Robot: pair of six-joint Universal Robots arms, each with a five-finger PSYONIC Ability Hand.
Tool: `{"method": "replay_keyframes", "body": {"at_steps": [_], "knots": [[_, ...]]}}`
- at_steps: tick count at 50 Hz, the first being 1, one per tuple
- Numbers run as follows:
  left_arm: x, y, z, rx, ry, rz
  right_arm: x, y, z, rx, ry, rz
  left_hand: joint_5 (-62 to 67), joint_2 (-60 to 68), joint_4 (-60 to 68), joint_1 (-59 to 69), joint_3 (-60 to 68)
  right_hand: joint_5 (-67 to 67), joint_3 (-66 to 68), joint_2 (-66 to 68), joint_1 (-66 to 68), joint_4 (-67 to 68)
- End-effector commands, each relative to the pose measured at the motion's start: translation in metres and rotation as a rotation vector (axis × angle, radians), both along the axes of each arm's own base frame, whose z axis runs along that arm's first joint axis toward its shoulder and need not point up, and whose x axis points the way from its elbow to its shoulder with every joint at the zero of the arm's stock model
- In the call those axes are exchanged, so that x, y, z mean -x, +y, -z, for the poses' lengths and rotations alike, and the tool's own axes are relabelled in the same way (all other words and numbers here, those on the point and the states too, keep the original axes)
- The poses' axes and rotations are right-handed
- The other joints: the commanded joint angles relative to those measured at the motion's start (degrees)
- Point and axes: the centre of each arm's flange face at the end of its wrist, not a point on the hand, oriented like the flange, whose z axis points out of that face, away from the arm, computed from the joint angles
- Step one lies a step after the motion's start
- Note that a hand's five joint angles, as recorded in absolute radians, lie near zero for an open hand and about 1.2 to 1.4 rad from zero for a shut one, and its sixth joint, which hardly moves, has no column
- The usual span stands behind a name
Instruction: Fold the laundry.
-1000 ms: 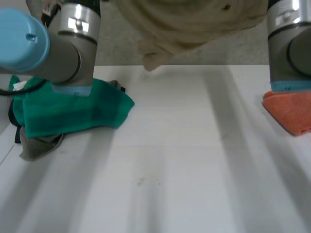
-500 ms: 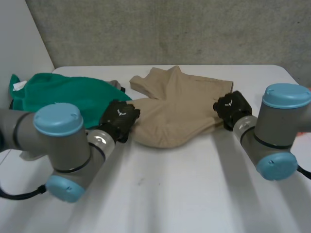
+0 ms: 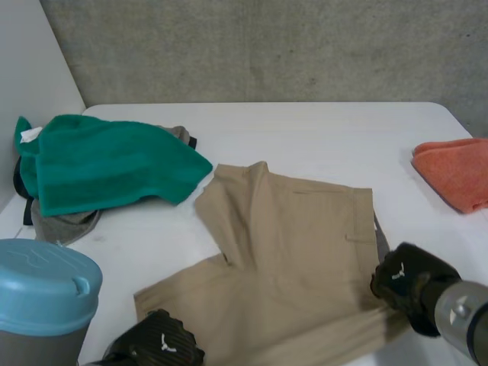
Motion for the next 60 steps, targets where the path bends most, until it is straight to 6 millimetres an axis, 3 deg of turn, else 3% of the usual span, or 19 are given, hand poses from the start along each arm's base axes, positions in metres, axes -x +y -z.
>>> {"method": "replay_keyframes", "body": {"at_steps": [1, 3, 6, 8, 9, 13, 21, 29, 31, 32, 34, 35, 39, 42, 47, 54, 60], "knots": [[0.033, -0.058, -0.008, 0.165, 0.152, -0.063, -0.008, -0.016, -0.006, 0.079, -0.068, -0.002, 12.65, 11.43, 11.36, 15.89, 11.63, 12.12, 11.96, 12.85, 17.99, 11.41], [0.044, -0.076, -0.006, 0.208, 0.187, -0.074, -0.011, -0.028, -0.003, 0.109, -0.081, 0.007, 12.65, 11.43, 11.36, 15.89, 11.63, 12.12, 11.96, 12.85, 17.99, 11.41], [0.072, -0.120, -0.007, 0.327, 0.282, -0.099, -0.020, -0.061, -0.002, 0.217, -0.127, 0.035, 12.65, 11.43, 11.36, 15.89, 11.63, 12.12, 11.96, 12.85, 17.99, 11.41], [0.078, -0.136, -0.006, 0.360, 0.305, -0.116, -0.023, -0.071, -0.004, 0.256, -0.151, 0.046, 12.65, 11.43, 11.36, 15.89, 11.63, 12.12, 11.96, 12.85, 17.99, 11.41], [0.082, -0.156, -0.006, 0.403, 0.330, -0.143, -0.027, -0.081, -0.006, 0.294, -0.183, 0.056, 12.65, 11.43, 11.36, 15.89, 11.63, 12.12, 11.96, 12.85, 17.99, 11.41], [0.089, -0.199, -0.004, 0.514, 0.385, -0.184, -0.038, -0.105, 0.001, 0.353, -0.229, 0.062, 12.65, 11.43, 11.36, 15.89, 11.63, 12.12, 11.96, 12.85, 17.99, 11.41], [0.114, -0.246, 0.006, 0.823, 0.412, -0.120, -0.059, -0.155, 0.023, 0.485, -0.282, 0.057, 12.65, 11.43, 11.36, 15.89, 11.63, 12.12, 11.96, 12.85, 17.99, 11.41], [0.131, -0.277, 0.021, 0.950, 0.435, -0.112, -0.076, -0.202, 0.033, 0.687, -0.354, 0.063, 12.65, 11.43, 11.36, 15.89, 11.63, 12.12, 11.96, 12.85, 17.99, 11.41], [0.133, -0.280, 0.024, 0.950, 0.438, -0.110, -0.078, -0.208, 0.035, 0.712, -0.370, 0.064, 12.65, 11.43, 11.36, 15.89, 11.63, 12.12, 11.96, 12.85, 17.99, 11.41], [0.134, -0.280, 0.028, 0.946, 0.443, -0.102, -0.080, -0.211, 0.035, 0.731, -0.377, 0.066, 10.68, 9.46, 9.38, 13.91, 9.65, -11.97, -12.13, -11.23, -6.10, -12.68], [0.136, -0.279, 0.032, 0.946, 0.449, -0.092, -0.080, -0.213, 0.037, 0.736, -0.377, 0.070, -32.50, -33.72, -33.79, -29.26, -33.53, -53.56, -53.72, -52.83, -47.69, -54.28], [0.139, -0.275, 0.033, 0.946, 0.454, -0.080, -0.080, -0.213, 0.037, 0.736, -0.377, 0.075, -55.72, -56.94, -57.01, -52.49, -56.75, -57.88, -58.04, -57.15, -52.01, -58.59], [0.145, -0.263, 0.034, 0.962, 0.486, -0.050, -0.074, -0.211, 0.037, 0.720, -0.396, 0.131, -57.35, -58.57, -58.64, -54.11, -58.37, -57.88, -58.04, -57.15, -52.01, -58.59], [0.150, -0.250, 0.017, 1.005, 0.530, -0.038, -0.064, -0.201, 0.035, 0.647, -0.432, 0.181, -57.35, -58.57, -58.64, -54.11, -58.37, -57.88, -58.04, -57.15, -52.01, -58.59], [0.139, -0.238, 0.012, 0.994, 0.519, -0.047, -0.046, -0.164, 0.020, 0.405, -0.496, 0.234, -57.35, -58.57, -58.64, -54.11, -58.37, -57.88, -58.04, -57.15, -52.01, -58.59], [0.121, -0.217, 0.009, 0.952, 0.495, -0.051, -0.002, -0.149, 0.041, 0.110, -0.545, 0.347, -57.35, -58.57, -58.64, -54.11, -58.37, -53.09, -53.25, -52.35, -47.22, -53.80], [0.115, -0.207, 0.011, 0.894, 0.538, -0.075, 0.010, -0.150, 0.053, 0.085, -0.555, 0.372, -57.35, -58.57, -58.64, -54.11, -58.37, -52.92, -53.08, -52.19, -47.05, -53.63]]}}
